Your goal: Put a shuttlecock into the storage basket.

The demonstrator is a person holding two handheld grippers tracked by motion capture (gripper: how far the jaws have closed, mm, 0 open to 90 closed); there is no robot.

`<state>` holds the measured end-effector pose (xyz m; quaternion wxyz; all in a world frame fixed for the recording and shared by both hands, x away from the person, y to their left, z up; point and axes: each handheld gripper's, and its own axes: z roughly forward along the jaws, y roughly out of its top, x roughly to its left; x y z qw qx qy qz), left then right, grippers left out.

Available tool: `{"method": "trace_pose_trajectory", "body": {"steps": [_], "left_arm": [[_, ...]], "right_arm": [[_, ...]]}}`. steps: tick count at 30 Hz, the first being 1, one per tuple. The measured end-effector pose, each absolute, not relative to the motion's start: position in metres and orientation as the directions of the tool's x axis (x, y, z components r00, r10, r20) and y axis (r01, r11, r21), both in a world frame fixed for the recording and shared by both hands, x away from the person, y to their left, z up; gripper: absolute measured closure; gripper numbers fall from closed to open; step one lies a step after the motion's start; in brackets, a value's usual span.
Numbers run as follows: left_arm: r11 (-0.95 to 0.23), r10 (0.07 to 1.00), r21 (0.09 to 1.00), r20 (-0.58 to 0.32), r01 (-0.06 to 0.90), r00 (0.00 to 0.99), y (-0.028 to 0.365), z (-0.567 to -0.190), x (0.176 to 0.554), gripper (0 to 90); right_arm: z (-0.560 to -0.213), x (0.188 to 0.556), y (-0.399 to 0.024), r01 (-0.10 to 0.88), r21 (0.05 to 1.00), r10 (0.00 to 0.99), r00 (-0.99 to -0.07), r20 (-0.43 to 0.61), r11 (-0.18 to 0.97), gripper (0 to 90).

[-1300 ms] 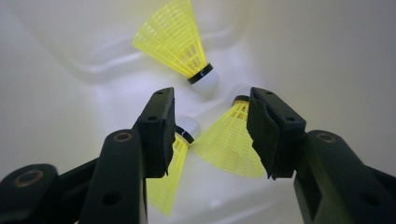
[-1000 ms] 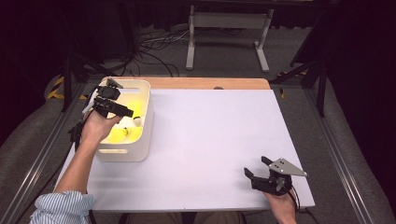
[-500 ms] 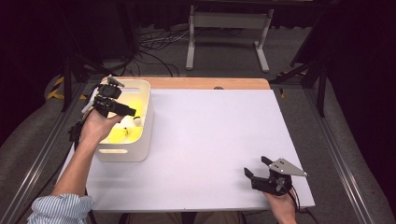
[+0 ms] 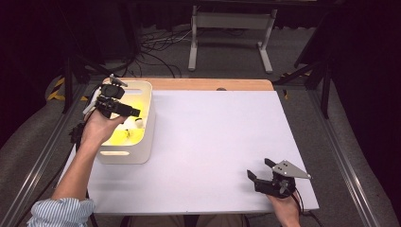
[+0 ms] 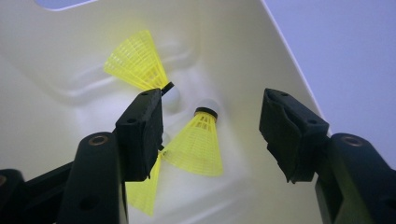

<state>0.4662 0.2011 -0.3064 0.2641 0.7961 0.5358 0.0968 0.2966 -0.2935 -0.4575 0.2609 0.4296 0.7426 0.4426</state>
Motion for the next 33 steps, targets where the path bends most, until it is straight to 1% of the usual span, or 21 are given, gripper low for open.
{"method": "trace_pose_trajectory", "body": {"steps": [15, 22, 33], "left_arm": [[-0.302, 0.895, 0.541, -0.123, 0.785, 0.429, 0.191, -0.297, 0.463, 41.0], [-0.307, 0.884, 0.544, -0.141, 0.780, 0.446, 0.184, -0.293, 0.462, 41.4], [-0.323, 0.875, 0.551, -0.135, 0.770, 0.464, 0.178, -0.289, 0.460, 41.4]], "right_arm": [[-0.458, 0.297, -0.294, 0.407, 0.881, 0.869, -0.495, -0.008, 0.240, 18.5], [-0.458, 0.297, -0.294, 0.408, 0.881, 0.869, -0.494, -0.007, 0.239, 18.5], [-0.458, 0.297, -0.294, 0.408, 0.881, 0.869, -0.495, -0.006, 0.239, 18.5]]}}
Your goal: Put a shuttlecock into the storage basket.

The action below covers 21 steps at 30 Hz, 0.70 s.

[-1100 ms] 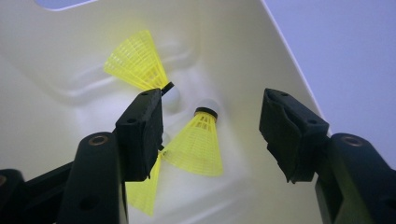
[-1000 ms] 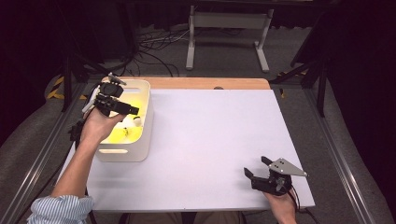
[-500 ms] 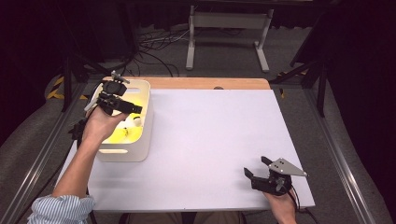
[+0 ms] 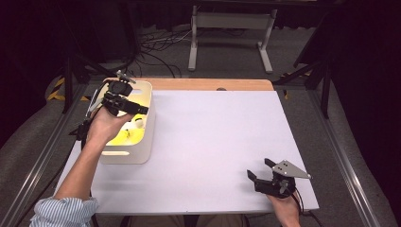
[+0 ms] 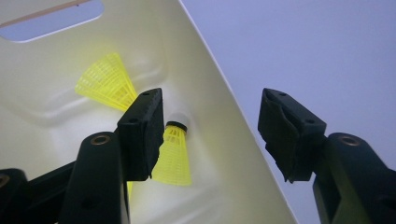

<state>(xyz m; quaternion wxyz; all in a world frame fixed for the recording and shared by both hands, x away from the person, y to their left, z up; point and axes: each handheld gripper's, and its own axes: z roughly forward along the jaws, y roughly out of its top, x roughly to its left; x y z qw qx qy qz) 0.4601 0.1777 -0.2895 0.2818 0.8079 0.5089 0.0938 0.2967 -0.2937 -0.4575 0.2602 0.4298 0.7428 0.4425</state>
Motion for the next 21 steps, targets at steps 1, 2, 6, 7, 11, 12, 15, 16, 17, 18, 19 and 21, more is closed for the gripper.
{"method": "trace_pose_trajectory", "body": {"steps": [1, 2, 6, 7, 11, 12, 15, 16, 17, 18, 19, 21], "left_arm": [[-0.327, 0.874, 0.551, -0.134, 0.768, 0.468, 0.177, -0.289, 0.460, 41.3], [-0.326, 0.873, 0.552, -0.135, 0.767, 0.468, 0.176, -0.289, 0.460, 41.4], [-0.332, 0.868, 0.556, -0.136, 0.762, 0.478, 0.172, -0.288, 0.459, 41.3], [-0.337, 0.865, 0.556, -0.135, 0.760, 0.483, 0.171, -0.288, 0.459, 41.3], [-0.349, 0.859, 0.559, -0.131, 0.752, 0.496, 0.166, -0.287, 0.458, 41.2], [-0.348, 0.858, 0.559, -0.133, 0.752, 0.496, 0.165, -0.287, 0.457, 41.2], [-0.352, 0.854, 0.560, -0.135, 0.750, 0.502, 0.162, -0.287, 0.457, 41.2], [-0.355, 0.853, 0.559, -0.135, 0.750, 0.504, 0.161, -0.288, 0.457, 41.2], [-0.358, 0.851, 0.559, -0.134, 0.748, 0.508, 0.160, -0.288, 0.457, 41.2], [-0.362, 0.849, 0.560, -0.132, 0.745, 0.511, 0.158, -0.288, 0.457, 41.2], [-0.362, 0.848, 0.559, -0.134, 0.746, 0.512, 0.158, -0.288, 0.457, 41.2], [-0.365, 0.845, 0.562, -0.136, 0.743, 0.518, 0.155, -0.288, 0.456, 41.2]], "right_arm": [[-0.458, 0.297, -0.294, 0.407, 0.881, 0.868, -0.496, -0.007, 0.240, 18.5], [-0.458, 0.297, -0.294, 0.407, 0.881, 0.868, -0.496, -0.006, 0.239, 18.5], [-0.458, 0.297, -0.294, 0.407, 0.882, 0.869, -0.495, -0.007, 0.239, 18.5], [-0.458, 0.297, -0.294, 0.407, 0.882, 0.869, -0.495, -0.007, 0.239, 18.5], [-0.458, 0.297, -0.294, 0.407, 0.882, 0.869, -0.495, -0.006, 0.238, 18.5], [-0.458, 0.297, -0.294, 0.407, 0.882, 0.869, -0.495, -0.006, 0.238, 18.5], [-0.458, 0.297, -0.294, 0.406, 0.883, 0.869, -0.495, -0.006, 0.237, 18.5], [-0.458, 0.297, -0.294, 0.406, 0.883, 0.869, -0.495, -0.005, 0.236, 18.5], [-0.458, 0.297, -0.294, 0.406, 0.883, 0.869, -0.495, -0.005, 0.236, 18.5], [-0.458, 0.297, -0.294, 0.406, 0.883, 0.869, -0.495, -0.005, 0.236, 18.5], [-0.458, 0.297, -0.294, 0.406, 0.883, 0.869, -0.495, -0.004, 0.236, 18.5], [-0.458, 0.297, -0.294, 0.406, 0.883, 0.869, -0.495, -0.004, 0.236, 18.5]]}}
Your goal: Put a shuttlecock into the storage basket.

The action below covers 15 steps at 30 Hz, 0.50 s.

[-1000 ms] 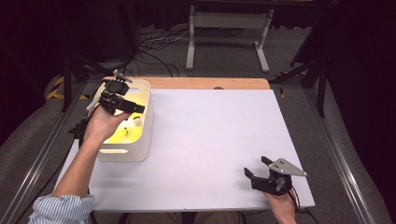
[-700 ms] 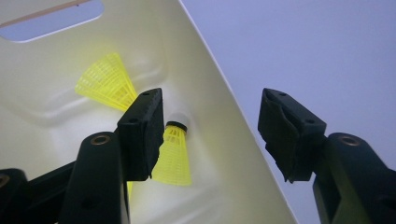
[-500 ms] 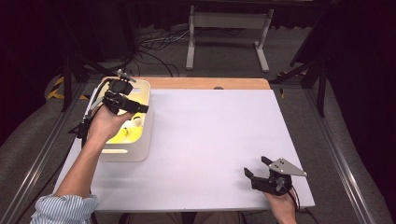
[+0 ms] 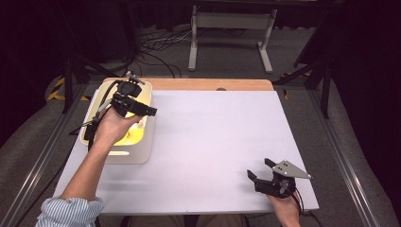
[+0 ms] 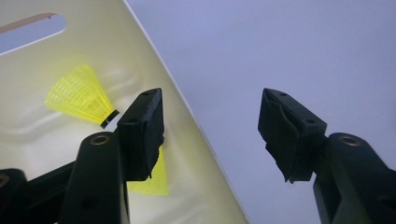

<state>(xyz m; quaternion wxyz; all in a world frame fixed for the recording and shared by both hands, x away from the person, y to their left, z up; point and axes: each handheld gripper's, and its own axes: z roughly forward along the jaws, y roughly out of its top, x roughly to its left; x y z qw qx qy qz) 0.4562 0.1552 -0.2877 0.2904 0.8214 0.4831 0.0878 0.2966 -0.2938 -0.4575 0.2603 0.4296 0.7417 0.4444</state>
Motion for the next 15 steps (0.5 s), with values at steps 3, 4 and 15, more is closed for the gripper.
{"method": "trace_pose_trajectory", "body": {"steps": [3, 4, 15], "left_arm": [[-0.369, 0.841, 0.562, -0.136, 0.740, 0.523, 0.153, -0.288, 0.456, 41.2], [-0.371, 0.839, 0.564, -0.137, 0.738, 0.527, 0.151, -0.288, 0.456, 41.2], [-0.382, 0.824, 0.569, -0.148, 0.729, 0.547, 0.142, -0.288, 0.455, 41.1]], "right_arm": [[-0.458, 0.297, -0.294, 0.406, 0.883, 0.869, -0.495, -0.004, 0.235, 18.5], [-0.458, 0.297, -0.294, 0.404, 0.884, 0.868, -0.496, -0.006, 0.236, 18.5], [-0.458, 0.297, -0.294, 0.406, 0.883, 0.869, -0.495, -0.004, 0.236, 18.5]]}}
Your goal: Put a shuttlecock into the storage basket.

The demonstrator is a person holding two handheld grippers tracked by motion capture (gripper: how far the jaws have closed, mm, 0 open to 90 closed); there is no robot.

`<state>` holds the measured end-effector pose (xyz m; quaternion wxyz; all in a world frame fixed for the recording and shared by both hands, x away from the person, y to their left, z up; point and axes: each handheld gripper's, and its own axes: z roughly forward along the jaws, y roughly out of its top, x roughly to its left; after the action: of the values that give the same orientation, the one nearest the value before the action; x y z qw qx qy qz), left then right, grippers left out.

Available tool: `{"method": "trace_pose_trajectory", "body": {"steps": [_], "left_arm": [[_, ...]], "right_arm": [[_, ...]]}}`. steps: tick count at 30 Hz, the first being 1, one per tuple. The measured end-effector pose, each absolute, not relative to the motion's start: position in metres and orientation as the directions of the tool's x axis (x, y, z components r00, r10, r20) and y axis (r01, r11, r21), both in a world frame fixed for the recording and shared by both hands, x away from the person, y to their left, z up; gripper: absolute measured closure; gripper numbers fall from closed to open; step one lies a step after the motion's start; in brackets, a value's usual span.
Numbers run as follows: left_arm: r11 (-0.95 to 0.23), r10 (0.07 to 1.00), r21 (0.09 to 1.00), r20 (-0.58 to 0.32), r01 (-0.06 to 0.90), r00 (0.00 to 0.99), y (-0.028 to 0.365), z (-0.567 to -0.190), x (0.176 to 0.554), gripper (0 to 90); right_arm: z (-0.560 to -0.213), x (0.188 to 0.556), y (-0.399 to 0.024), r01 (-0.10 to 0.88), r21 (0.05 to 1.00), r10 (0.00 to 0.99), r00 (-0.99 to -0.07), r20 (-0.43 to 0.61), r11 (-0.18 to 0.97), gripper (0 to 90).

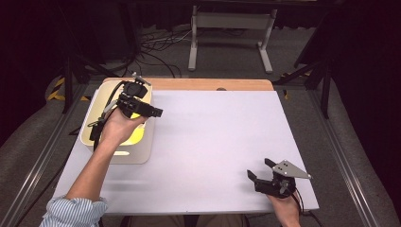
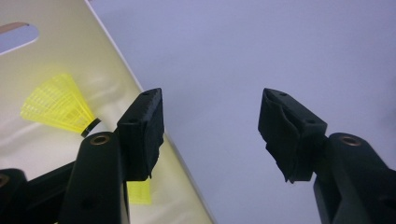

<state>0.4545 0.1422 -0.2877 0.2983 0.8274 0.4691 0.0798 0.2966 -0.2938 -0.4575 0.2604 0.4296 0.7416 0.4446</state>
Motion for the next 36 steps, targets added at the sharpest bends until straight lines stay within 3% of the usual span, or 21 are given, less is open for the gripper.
{"method": "trace_pose_trajectory", "body": {"steps": [36], "left_arm": [[-0.404, 0.785, 0.583, -0.175, 0.705, 0.594, 0.112, -0.291, 0.449, 40.6]], "right_arm": [[-0.458, 0.297, -0.294, 0.402, 0.885, 0.867, -0.498, -0.005, 0.236, 18.4]]}}
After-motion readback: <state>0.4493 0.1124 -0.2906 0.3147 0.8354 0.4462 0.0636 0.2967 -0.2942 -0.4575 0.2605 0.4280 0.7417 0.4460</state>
